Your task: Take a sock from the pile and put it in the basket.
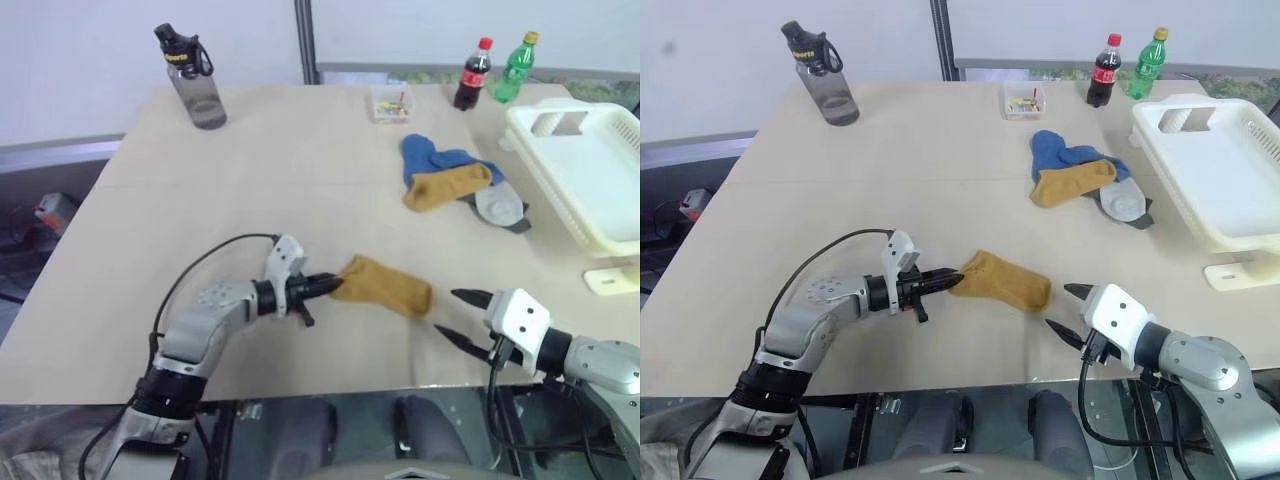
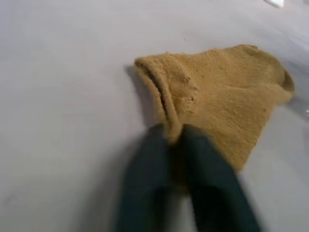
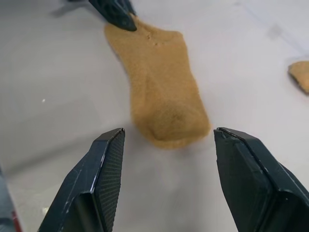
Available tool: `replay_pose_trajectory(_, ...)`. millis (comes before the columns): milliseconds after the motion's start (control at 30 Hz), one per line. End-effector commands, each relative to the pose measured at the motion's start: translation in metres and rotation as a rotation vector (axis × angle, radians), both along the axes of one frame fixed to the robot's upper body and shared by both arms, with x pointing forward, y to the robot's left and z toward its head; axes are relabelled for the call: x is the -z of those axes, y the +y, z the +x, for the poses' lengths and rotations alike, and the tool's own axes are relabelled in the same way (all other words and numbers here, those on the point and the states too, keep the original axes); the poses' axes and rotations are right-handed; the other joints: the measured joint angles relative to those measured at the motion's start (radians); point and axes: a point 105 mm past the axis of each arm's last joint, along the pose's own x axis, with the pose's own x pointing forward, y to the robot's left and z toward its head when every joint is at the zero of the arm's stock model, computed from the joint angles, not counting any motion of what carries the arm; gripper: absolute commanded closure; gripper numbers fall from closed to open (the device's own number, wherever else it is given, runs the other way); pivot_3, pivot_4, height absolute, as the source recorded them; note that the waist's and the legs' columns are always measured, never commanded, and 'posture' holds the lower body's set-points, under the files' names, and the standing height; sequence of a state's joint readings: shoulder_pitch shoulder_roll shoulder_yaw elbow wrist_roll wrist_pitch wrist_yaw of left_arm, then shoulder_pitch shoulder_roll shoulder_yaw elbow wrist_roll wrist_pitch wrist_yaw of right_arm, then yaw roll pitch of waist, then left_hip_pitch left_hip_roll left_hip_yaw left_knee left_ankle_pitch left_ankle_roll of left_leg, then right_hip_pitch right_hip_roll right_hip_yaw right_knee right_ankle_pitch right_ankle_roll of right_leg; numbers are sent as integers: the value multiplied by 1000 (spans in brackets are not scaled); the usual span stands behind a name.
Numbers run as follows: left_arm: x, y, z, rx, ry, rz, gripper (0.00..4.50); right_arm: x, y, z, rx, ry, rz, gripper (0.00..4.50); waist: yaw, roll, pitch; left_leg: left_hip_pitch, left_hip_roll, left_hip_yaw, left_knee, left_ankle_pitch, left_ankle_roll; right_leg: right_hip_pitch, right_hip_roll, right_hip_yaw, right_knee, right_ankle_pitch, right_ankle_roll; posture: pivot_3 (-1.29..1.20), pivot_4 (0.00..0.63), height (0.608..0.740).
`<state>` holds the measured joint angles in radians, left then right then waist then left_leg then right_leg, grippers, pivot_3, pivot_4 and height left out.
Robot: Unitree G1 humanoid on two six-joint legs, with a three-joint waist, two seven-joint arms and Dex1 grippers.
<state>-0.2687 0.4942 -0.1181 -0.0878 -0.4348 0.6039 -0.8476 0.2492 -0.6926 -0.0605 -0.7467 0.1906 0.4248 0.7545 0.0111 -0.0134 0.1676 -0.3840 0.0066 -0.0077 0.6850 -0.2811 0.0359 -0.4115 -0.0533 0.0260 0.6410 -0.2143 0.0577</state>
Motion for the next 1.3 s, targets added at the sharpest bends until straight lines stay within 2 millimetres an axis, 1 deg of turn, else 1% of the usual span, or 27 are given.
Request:
replay_pose_trajectory(33,-11,12,-1,-45,46,-109,4453,-13,5,-1,-23,-73,1,1485,-1,0,0,0,0,0,0,0,0,0,0,0,0,0,0,0,150,740)
replay_pose_trajectory(167,-41,43,-6,-48,13,-180,4453,-11,4,0,-20,-60,12,1485,-12,-1,1,0,2,0,0,0,0,-1,1,0,0,0,0,0,150,740)
replay_pose_trajectory(200,-55,60,-5,-65,-25,-162,4453,-10,2,0,-13,-45,19,1485,-13,-1,1,0,2,-1,0,0,0,-1,1,-1,0,-1,0,0,150,740)
replay_pose_trajectory(267,-81,84,-7,-56,-43,-132,4453,-7,1,2,-8,-28,31,1485,-18,-3,2,0,2,-1,0,0,0,-1,1,-1,1,-2,1,0,150,740)
replay_pose_trajectory(333,-94,94,-11,-30,-37,-92,4453,-7,1,4,-9,-26,35,1485,-20,-4,3,0,3,-1,0,0,0,-1,1,-1,0,-2,2,0,150,740)
replay_pose_trajectory(400,-110,98,-17,9,29,-4,4453,-8,1,5,-10,-35,38,1485,-18,-5,4,0,3,0,0,0,0,0,-1,-1,0,-3,2,0,150,740)
replay_pose_trajectory(467,-132,87,-24,90,63,10,4453,-8,1,6,0,-25,55,1485,-15,-11,7,-1,2,-1,0,0,0,-1,-1,-1,0,-3,2,0,150,740)
replay_pose_trajectory(500,-136,75,-28,139,80,23,4453,-8,1,6,4,-17,65,1485,-10,-11,7,-2,2,-3,0,0,0,-1,-1,-3,0,-3,2,0,150,740)
replay_pose_trajectory(533,-134,66,-30,167,104,52,4453,-9,1,5,6,-13,70,1485,-9,-11,7,-2,2,-3,0,0,0,-1,-1,-3,-1,-3,2,0,150,740)
replay_pose_trajectory(600,-111,49,-29,173,153,163,4453,-8,1,3,11,-13,65,1485,-7,-10,7,-2,2,-2,0,0,0,-1,-2,-2,-1,-2,2,0,150,740)
replay_pose_trajectory(667,-87,28,-25,191,135,217,4453,-8,-1,1,29,-15,62,1485,-5,-6,5,-2,0,0,-1,0,0,-1,-2,0,-1,0,4,0,150,740)
replay_pose_trajectory(733,-73,6,-19,179,156,182,4453,-9,-3,-3,48,-18,56,1485,-3,-8,6,-2,-1,1,-1,0,1,-1,-1,1,-1,0,5,0,150,740)
replay_pose_trajectory(767,-66,-4,-17,175,160,180,4453,-10,-5,-5,59,-17,57,1485,0,-11,8,-3,-1,0,-1,0,0,-2,0,0,-1,0,5,0,150,740)
replay_pose_trajectory(867,-48,-36,-5,162,157,178,4453,-11,-9,-9,92,-20,46,1485,0,-11,8,-5,0,-1,0,0,0,-4,1,0,0,0,5,0,150,740)
replay_pose_trajectory(967,-36,-65,-2,203,163,158,4453,-13,-10,-13,119,-23,53,1485,2,-10,7,-4,-1,-1,1,0,0,-3,0,0,0,0,5,0,150,740)
replay_pose_trajectory(1000,-35,-75,-2,234,153,133,4453,-13,-10,-14,124,-22,51,1485,2,-10,7,-4,-1,-1,1,0,0,-3,0,0,0,0,4,0,150,740)
replay_pose_trajectory(1100,-33,-96,4,238,147,85,3501,-14,-11,-16,143,-7,61,1485,-2,-11,7,-4,-1,-1,1,0,0,-3,0,0,0,0,4,0,150,740)
replay_pose_trajectory(1133,-33,-100,2,257,141,81,2819,-14,-10,-16,154,8,79,1485,-3,-11,7,-3,-1,0,1,0,0,-3,1,1,0,0,5,0,150,740)
replay_pose_trajectory(1167,-40,-100,1,273,143,41,2586,-14,-10,-15,173,21,103,1485,-4,-10,7,-3,-1,-1,1,0,0,-3,1,1,0,0,5,0,150,740)
replay_pose_trajectory(1200,-47,-99,-2,292,136,5,2190,-15,-9,-14,190,29,119,1485,-4,-10,7,-3,-1,-1,1,0,0,-3,1,1,0,0,5,0,150,740)
replay_pose_trajectory(1267,-60,-87,-3,311,116,-45,2190,-14,-11,-8,259,32,119,1485,-5,-10,7,-3,0,-1,1,0,0,-3,1,0,1,0,4,0,150,740)
replay_pose_trajectory(1300,-64,-79,-3,317,107,-54,2190,-14,-9,-4,267,35,120,1485,-9,-10,7,-3,0,-1,1,0,0,-3,1,0,1,0,4,0,150,740)
